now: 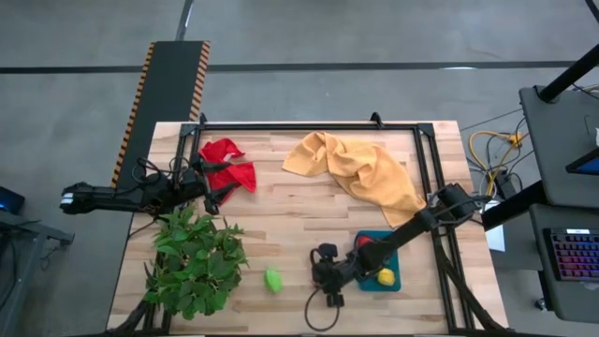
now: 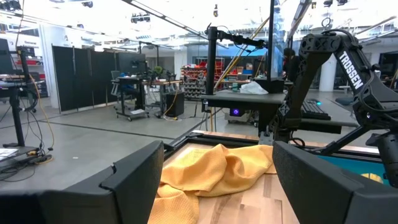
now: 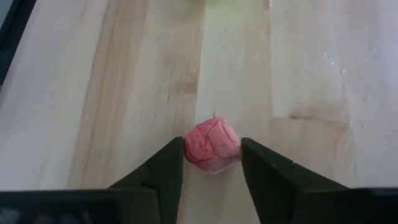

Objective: Pick and placing Produce into tupperware
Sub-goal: Put the pink peach into the blue bin

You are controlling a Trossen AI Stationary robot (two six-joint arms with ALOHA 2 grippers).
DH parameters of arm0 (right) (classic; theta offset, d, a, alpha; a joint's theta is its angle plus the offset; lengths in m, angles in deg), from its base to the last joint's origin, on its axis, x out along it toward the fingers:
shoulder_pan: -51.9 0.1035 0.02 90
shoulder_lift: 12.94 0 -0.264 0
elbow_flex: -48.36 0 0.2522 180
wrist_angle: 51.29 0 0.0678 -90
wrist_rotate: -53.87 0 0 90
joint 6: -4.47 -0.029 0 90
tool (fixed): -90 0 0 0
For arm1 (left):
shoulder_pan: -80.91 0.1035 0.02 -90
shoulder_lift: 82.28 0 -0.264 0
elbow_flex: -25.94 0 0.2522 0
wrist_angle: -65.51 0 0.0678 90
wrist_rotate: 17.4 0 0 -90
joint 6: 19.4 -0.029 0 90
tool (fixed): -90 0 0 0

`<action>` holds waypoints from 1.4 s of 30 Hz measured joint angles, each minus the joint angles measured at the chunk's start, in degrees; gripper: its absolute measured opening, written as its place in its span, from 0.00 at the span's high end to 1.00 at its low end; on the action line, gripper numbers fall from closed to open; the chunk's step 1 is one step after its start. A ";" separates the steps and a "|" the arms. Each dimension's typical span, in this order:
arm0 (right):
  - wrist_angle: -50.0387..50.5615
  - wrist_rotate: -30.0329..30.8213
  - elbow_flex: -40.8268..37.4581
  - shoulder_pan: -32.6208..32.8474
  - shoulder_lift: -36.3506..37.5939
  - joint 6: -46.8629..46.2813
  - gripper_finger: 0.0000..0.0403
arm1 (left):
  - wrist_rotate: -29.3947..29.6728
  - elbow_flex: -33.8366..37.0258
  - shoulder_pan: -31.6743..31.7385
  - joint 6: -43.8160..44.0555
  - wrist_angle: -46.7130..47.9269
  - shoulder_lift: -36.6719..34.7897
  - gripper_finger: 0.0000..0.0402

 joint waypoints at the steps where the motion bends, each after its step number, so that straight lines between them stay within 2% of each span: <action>1: -0.24 0.05 -0.02 -0.08 0.00 0.01 0.64 | 0.01 0.00 0.01 0.00 0.01 0.00 0.28; 10: -0.85 0.54 -0.02 -0.67 0.02 0.93 0.73 | 0.01 0.00 0.00 0.00 -0.01 0.00 0.28; 20: 1.29 0.55 0.15 -0.68 0.89 7.10 0.76 | 0.01 0.00 0.00 0.00 -0.01 0.00 0.28; 25: 10.37 0.59 1.60 -1.04 4.61 6.87 0.76 | 0.02 0.00 0.02 0.00 0.00 0.00 0.28; 28: 15.93 2.46 2.09 -1.44 7.95 2.02 0.76 | 0.01 0.00 0.00 0.00 0.01 0.00 0.28; 35: 24.93 5.28 1.84 -0.73 19.11 -1.59 0.76 | 0.03 0.00 0.02 0.00 -0.02 0.04 0.28; 42: 43.36 12.11 1.10 2.96 28.95 -14.15 0.76 | 0.03 0.00 0.02 0.00 0.32 0.00 0.28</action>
